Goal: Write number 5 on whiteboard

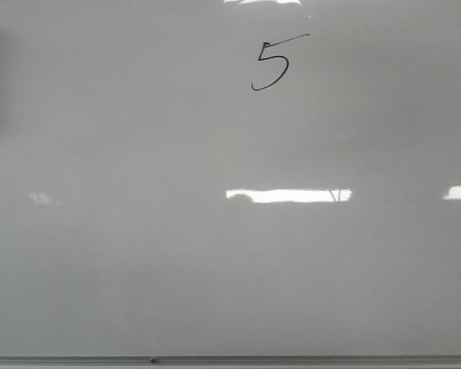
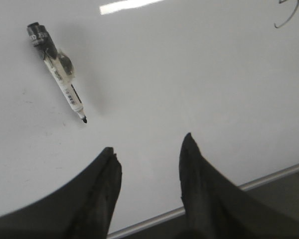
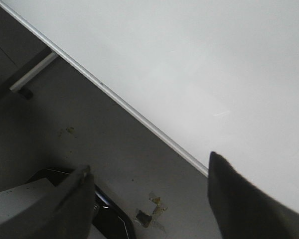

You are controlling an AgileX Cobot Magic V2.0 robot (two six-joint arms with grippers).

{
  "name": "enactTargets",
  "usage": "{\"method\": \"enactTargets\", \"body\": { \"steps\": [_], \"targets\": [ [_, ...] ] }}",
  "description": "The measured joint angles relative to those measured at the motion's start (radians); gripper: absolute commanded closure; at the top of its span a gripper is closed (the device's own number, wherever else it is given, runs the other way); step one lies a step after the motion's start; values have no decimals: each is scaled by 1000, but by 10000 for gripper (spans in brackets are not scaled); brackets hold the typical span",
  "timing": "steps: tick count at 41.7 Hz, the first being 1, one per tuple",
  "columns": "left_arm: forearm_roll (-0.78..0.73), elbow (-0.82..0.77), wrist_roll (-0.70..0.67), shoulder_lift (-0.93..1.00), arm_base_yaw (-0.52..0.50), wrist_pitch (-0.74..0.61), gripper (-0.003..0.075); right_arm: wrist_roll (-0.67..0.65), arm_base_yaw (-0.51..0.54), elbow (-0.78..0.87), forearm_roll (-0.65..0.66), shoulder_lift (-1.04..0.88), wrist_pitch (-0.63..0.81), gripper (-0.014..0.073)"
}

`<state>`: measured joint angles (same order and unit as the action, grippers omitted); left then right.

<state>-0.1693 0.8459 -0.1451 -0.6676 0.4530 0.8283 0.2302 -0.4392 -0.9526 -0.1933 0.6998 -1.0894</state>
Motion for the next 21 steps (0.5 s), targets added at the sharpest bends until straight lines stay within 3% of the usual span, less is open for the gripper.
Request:
{"method": "enactTargets", "body": {
  "steps": [7,21],
  "targets": [
    [31,17,2,13,30,70,436,-6,0,62,30,-102,0,86],
    [42,17,2,13,30,59,439,-14,0,101,51,-140,15,88]
  ]
}}
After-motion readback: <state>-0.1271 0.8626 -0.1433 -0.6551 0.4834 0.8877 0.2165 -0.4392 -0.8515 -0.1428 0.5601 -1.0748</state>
